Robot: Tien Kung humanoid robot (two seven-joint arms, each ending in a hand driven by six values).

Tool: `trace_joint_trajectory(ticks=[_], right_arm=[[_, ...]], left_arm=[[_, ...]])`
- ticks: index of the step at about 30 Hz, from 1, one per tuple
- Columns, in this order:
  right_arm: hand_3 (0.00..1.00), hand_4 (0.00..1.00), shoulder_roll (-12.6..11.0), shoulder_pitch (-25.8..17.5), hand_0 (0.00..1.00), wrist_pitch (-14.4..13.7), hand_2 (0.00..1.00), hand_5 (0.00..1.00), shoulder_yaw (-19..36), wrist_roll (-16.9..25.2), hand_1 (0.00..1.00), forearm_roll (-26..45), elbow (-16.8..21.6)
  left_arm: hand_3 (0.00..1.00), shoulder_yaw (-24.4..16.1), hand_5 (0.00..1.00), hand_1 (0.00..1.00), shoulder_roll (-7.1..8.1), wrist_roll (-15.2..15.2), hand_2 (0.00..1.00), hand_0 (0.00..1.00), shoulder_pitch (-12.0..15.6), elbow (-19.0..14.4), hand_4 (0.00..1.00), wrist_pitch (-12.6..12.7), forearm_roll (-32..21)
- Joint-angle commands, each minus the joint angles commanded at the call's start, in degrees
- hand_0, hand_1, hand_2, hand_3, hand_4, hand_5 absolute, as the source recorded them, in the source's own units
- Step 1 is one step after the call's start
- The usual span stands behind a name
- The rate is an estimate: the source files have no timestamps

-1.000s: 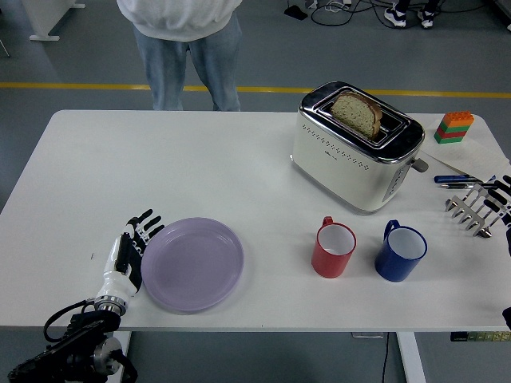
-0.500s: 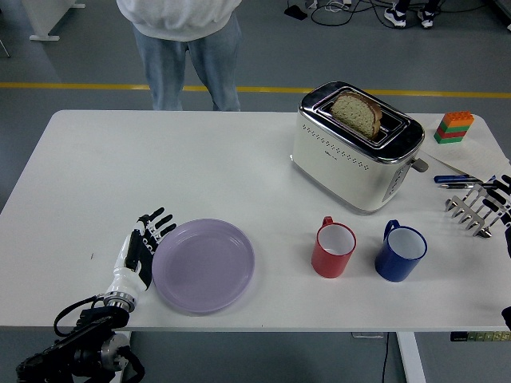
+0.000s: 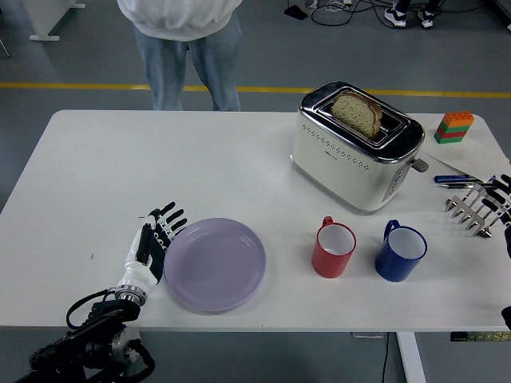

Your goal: Push plate across desktop,pick up the break from the machine,place the break in the plate

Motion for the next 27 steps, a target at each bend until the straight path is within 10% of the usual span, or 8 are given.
trace_joint_trajectory(ticks=[27], right_arm=[[0.621, 0.510, -0.07, -0.02, 0.714, 0.00, 0.676, 0.417, -1.06, 0.03, 0.676, 0.04, -0.11]], left_arm=[[0.829, 4.53, 0.998, 0.783, -3.59, -0.34, 0.801, 0.758, -3.86, 2.67, 0.446, -0.42, -4.05]])
